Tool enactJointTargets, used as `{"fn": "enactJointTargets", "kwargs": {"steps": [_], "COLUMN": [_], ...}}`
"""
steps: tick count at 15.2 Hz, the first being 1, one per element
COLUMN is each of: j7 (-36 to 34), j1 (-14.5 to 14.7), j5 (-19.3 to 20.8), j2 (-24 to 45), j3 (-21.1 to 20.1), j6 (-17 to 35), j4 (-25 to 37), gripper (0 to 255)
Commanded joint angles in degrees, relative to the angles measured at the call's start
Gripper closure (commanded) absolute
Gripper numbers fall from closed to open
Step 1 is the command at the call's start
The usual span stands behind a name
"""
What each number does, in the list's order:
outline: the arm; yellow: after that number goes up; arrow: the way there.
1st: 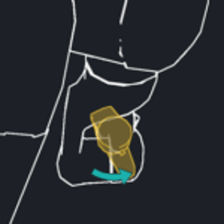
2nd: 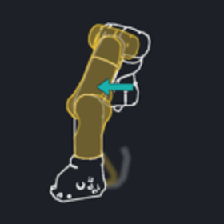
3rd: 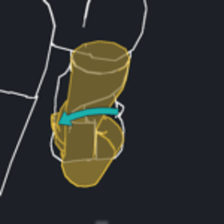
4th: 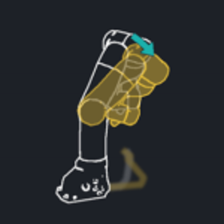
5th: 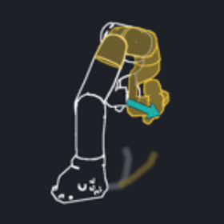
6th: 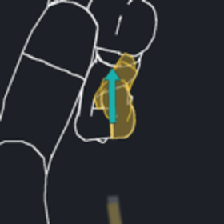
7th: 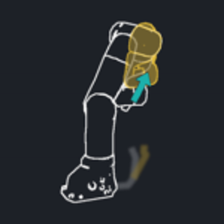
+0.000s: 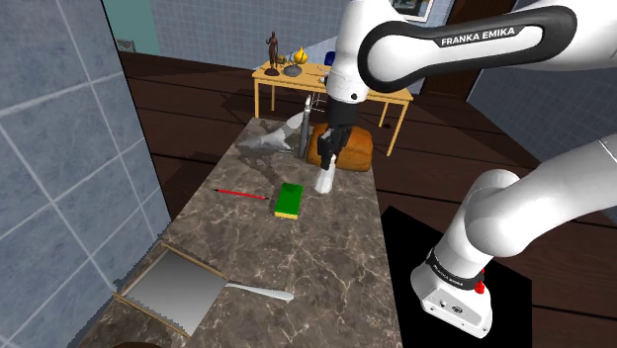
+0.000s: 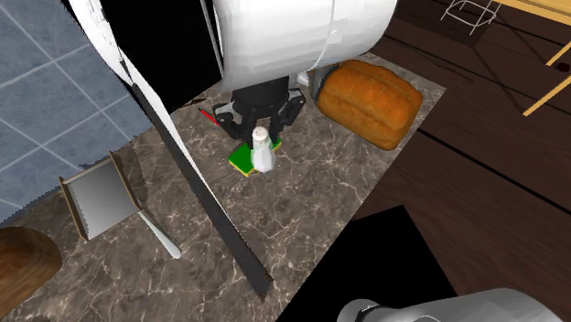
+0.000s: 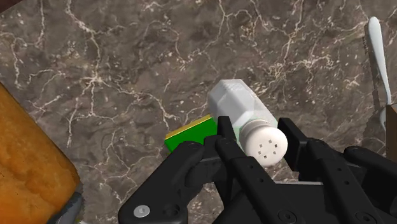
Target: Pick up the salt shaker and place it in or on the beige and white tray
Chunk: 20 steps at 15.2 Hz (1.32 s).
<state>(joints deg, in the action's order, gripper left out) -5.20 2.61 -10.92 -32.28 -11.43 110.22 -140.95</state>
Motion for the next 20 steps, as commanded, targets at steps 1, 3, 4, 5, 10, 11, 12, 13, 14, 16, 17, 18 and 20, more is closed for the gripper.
{"fn": "enactJointTargets", "kwargs": {"steps": [1,3,4,5,10,11,12,13,14,16,17,18,20], "j7": [-2.8,-5.5,-6.9,-8.3,-15.5,-17.0,-18.6,-20.2,-21.8,-25.1,-26.7,-28.4,-31.9], "j1": [0.8,1.5,1.7,2.0,3.0,3.2,3.3,3.5,3.8,4.4,4.7,5.2,6.4], "j5": [-0.7,-1.2,-1.3,-1.3,-0.2,0.3,0.8,1.5,2.3,4.1,5.2,6.4,9.0], "j2": [2.4,4.9,6.3,7.6,15.2,16.9,18.6,20.4,22.2,26.1,28.1,30.2,34.6], "j3": [-2.2,-4.5,-5.5,-6.6,-11.9,-12.9,-13.9,-14.9,-15.9,-17.7,-18.5,-19.3,-20.7], "j6": [0.4,0.8,1.0,1.2,1.7,1.7,1.7,1.6,1.6,1.2,1.0,0.6,-0.2], "j4": [2.3,4.8,6.2,7.6,15.4,17.2,19.0,20.9,22.8,26.9,29.1,31.3,36.1], "gripper": [255,255,255,255,255,255,255,255,255,255,255,255,255]}}
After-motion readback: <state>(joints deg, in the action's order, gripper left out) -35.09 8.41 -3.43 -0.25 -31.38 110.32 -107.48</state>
